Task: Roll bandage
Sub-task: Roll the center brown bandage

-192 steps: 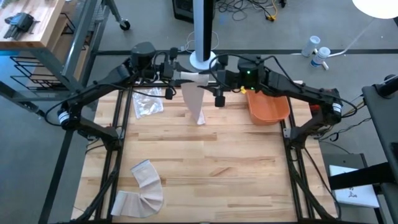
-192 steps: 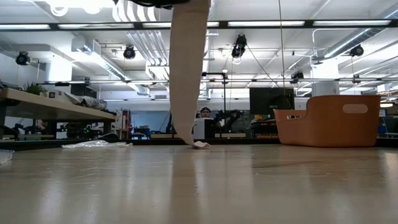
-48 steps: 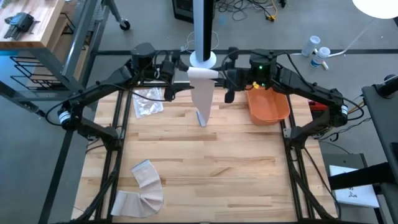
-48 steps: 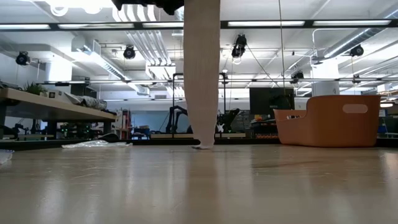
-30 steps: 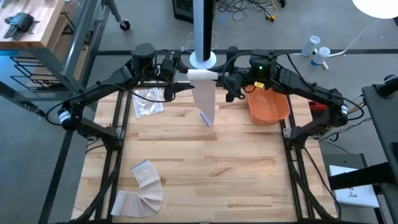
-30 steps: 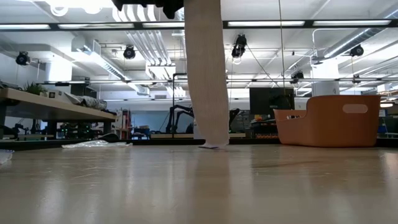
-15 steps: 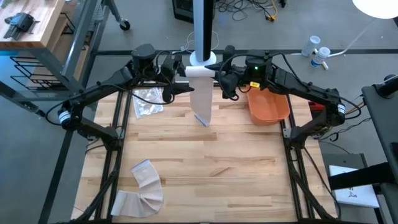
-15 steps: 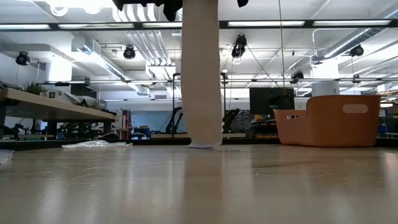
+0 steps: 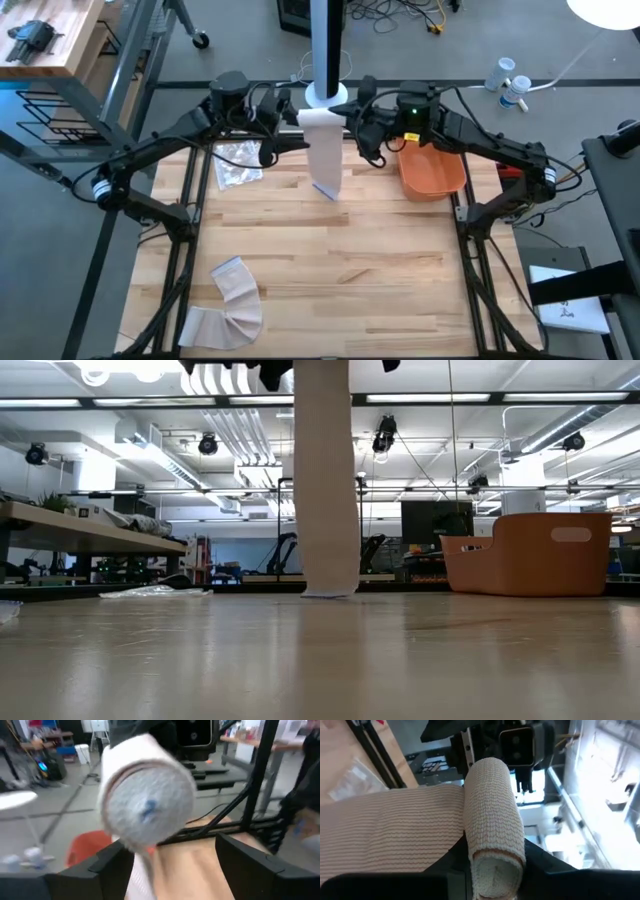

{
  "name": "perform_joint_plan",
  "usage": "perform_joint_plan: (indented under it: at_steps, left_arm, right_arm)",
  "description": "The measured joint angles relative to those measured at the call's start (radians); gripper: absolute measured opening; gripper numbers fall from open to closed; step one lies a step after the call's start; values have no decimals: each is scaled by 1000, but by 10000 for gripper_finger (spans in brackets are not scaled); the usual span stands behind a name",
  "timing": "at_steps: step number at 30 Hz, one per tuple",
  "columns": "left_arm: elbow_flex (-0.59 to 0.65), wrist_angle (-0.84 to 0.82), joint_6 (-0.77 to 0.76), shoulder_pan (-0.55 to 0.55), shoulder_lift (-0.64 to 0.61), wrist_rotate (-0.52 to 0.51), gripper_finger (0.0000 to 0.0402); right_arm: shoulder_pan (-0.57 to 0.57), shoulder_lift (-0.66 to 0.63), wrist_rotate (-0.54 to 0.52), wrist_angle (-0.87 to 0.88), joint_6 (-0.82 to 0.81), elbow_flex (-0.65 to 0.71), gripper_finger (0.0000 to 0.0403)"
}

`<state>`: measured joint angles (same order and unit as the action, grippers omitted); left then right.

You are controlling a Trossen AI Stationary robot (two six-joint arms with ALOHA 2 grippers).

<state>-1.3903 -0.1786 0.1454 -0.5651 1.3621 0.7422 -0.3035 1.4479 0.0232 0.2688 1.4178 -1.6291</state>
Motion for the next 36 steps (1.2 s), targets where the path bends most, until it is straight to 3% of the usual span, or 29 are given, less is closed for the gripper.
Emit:
perform_joint_plan:
  at_steps: [9,25,36]
  left_arm:
    - [0,-57,260,-23,-48,-18,302]
    - [-1,-84,47,-23,-103,43,288]
    - [-1,-50,-7,-24,-108,34,272]
  right_arm:
    - [34,3,6,-19,262,0,84]
    - [91,57,-34,-159,577,2,83]
    - [117,117,-180,-268,757,1,83]
